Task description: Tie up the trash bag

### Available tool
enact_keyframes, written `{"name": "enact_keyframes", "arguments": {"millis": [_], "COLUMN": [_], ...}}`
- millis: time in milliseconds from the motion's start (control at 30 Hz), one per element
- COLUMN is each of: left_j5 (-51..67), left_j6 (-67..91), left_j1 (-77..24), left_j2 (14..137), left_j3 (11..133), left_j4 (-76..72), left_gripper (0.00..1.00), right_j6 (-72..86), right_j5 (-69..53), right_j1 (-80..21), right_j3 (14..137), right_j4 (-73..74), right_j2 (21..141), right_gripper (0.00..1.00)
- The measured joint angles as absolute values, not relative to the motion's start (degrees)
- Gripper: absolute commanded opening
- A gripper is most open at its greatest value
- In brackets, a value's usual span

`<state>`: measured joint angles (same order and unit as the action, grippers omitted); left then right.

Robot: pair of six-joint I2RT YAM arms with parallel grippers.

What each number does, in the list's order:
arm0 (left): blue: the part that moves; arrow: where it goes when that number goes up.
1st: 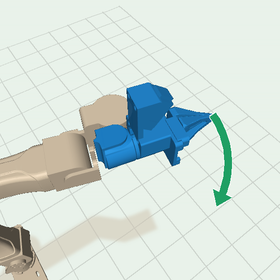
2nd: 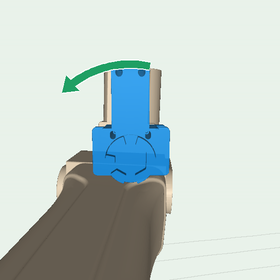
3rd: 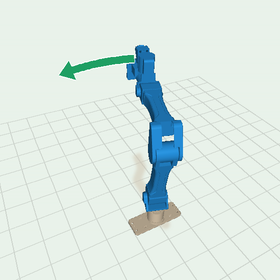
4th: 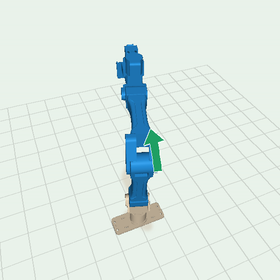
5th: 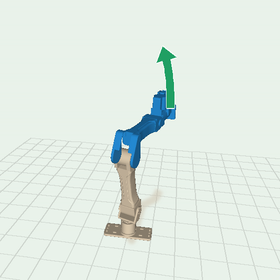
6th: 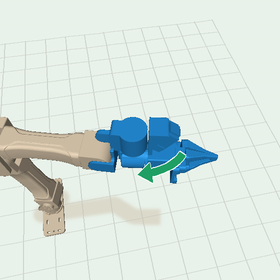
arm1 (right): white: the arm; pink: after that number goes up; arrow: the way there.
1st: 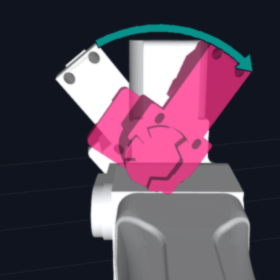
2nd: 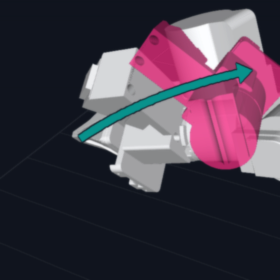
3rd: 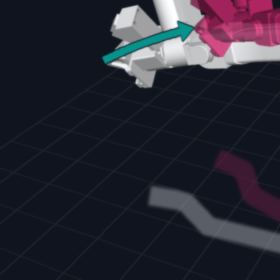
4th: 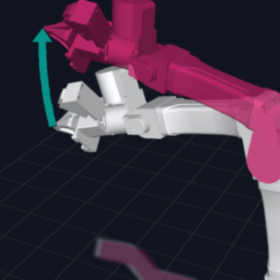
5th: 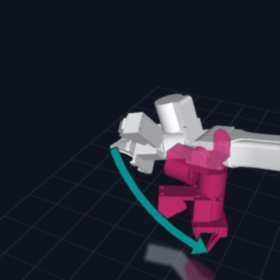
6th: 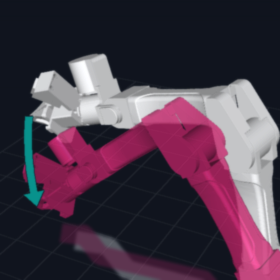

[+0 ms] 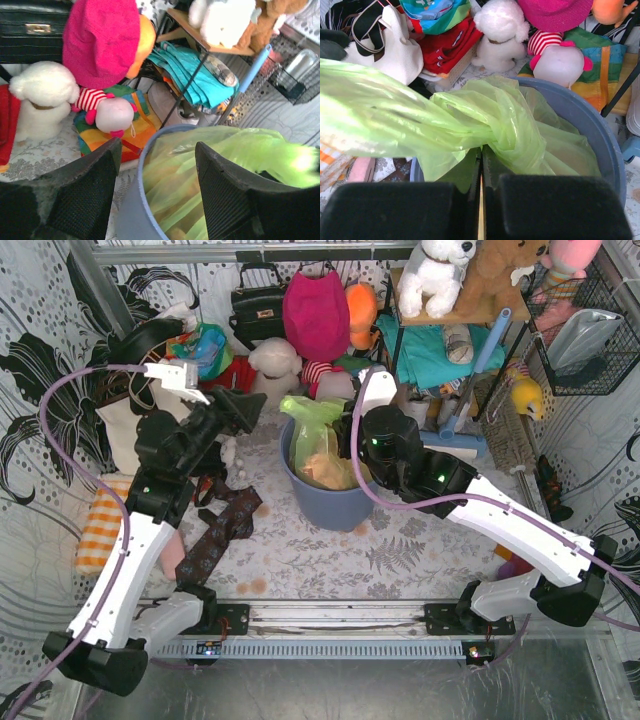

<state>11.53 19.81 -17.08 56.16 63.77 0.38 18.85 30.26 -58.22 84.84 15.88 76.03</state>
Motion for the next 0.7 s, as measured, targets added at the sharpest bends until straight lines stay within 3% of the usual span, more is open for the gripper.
{"name": "enact_keyframes", "arguments": {"millis": [333,700], "left_j5": [22.2,49.8], "left_j6": [23.4,28.3], "left_j1": [-11.8,-11.6], "left_j2": [55.0,72.9], "left_j3": [62.5,62.6], "left_j4": [-5.5,-16.4], "left_gripper": [0.69,0.69], "right_j6": [19.1,20.1], "right_j5": [30.2,30.0], "right_j1": [-58.2,-58.2], "right_j3": [84.8,84.8], "right_j4": [16.3,16.3], "right_j2": [76.1,76.1], "right_gripper": [0.0,0.0]}}
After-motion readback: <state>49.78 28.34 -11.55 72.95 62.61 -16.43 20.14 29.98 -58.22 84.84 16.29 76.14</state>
